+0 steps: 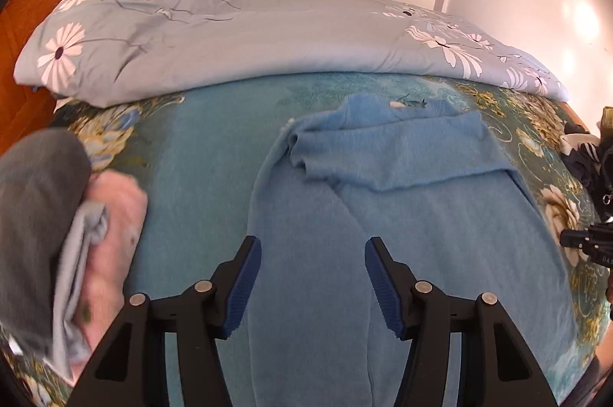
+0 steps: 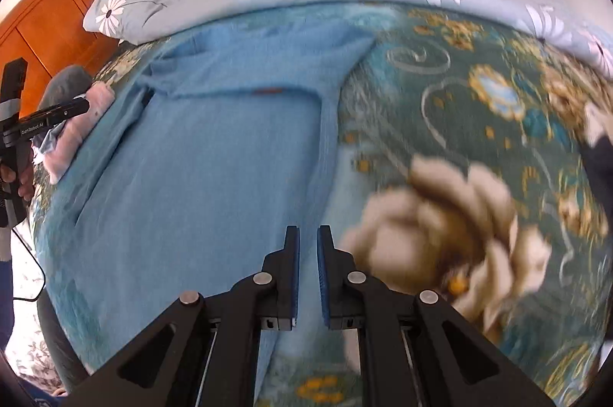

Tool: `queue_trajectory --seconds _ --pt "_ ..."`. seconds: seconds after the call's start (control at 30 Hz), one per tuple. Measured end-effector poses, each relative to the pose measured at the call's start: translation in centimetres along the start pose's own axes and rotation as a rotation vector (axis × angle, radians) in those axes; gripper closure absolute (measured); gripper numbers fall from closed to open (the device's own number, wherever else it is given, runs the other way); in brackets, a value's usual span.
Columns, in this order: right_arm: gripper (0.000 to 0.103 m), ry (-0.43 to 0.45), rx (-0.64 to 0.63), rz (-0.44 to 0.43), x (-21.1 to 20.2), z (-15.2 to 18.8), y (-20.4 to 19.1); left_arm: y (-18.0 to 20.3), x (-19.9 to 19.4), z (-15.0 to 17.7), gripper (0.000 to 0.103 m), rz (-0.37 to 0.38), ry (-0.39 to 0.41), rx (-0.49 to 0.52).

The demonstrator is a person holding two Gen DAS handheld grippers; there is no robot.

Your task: Fold clothes

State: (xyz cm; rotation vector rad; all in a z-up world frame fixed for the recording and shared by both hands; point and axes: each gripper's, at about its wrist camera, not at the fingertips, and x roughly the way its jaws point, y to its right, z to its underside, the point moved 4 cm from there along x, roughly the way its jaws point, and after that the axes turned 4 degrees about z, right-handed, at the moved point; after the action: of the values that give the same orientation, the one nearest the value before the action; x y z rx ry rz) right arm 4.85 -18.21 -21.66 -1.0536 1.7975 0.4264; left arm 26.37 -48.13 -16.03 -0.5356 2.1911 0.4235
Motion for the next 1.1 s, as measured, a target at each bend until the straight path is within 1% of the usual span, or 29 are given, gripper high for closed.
queue_trajectory --seconds 0.07,0.13,0.17,0.27,0.3,0.33,0.43,0.57,0.67,0.83,0.97,1.1 --pt "0.095 -0.017 0.046 -0.035 -0.6 3.3 -0.3 -0.1 -1.2 2.4 0.043 -0.019 0.012 -0.031" --pt "0.095 -0.011 0.075 -0.042 -1.2 5.5 -0.7 -0.2 -2.3 4.2 0.043 -0.024 0.019 -0.065" --pt "0.094 -0.009 0.092 -0.065 -1.3 6.2 -1.0 -0.2 -2.8 5.0 0.043 -0.022 0.021 -0.083" --pt "0.094 0.006 0.155 -0.12 -1.8 7.6 -1.6 0.0 -3.9 6.5 0.043 -0.018 0.026 -0.101" --pt "0.094 0.007 0.158 -0.121 -1.8 7.9 -1.8 0.1 -4.2 7.0 0.043 -0.018 0.028 -0.103" --pt "0.09 0.009 0.161 -0.123 -1.9 8.2 -2.1 0.2 -4.5 7.4 0.043 -0.017 0.029 -0.105" --pt "0.09 0.004 0.183 -0.147 -2.0 8.9 -2.8 0.3 -5.4 8.3 0.043 -0.01 0.036 -0.116" --pt "0.09 0.01 0.207 -0.143 -2.4 9.8 -2.9 -0.5 -6.1 9.1 0.043 -0.015 0.03 -0.16" --pt "0.09 0.016 0.223 -0.142 -2.7 10.5 -2.8 0.2 -6.1 10.6 0.042 0.042 0.003 -0.168" --pt "0.09 0.03 0.273 -0.156 -2.9 11.2 -2.2 2.4 -4.8 13.7 0.042 0.089 -0.074 -0.181" --pt "0.09 0.052 0.312 -0.157 -3.3 11.8 -1.5 3.2 -3.5 15.6 0.042 0.093 -0.14 -0.203" --pt "0.089 0.056 0.373 -0.198 -3.1 12.4 -0.9 3.6 -2.7 15.9 0.042 0.172 -0.149 -0.236"
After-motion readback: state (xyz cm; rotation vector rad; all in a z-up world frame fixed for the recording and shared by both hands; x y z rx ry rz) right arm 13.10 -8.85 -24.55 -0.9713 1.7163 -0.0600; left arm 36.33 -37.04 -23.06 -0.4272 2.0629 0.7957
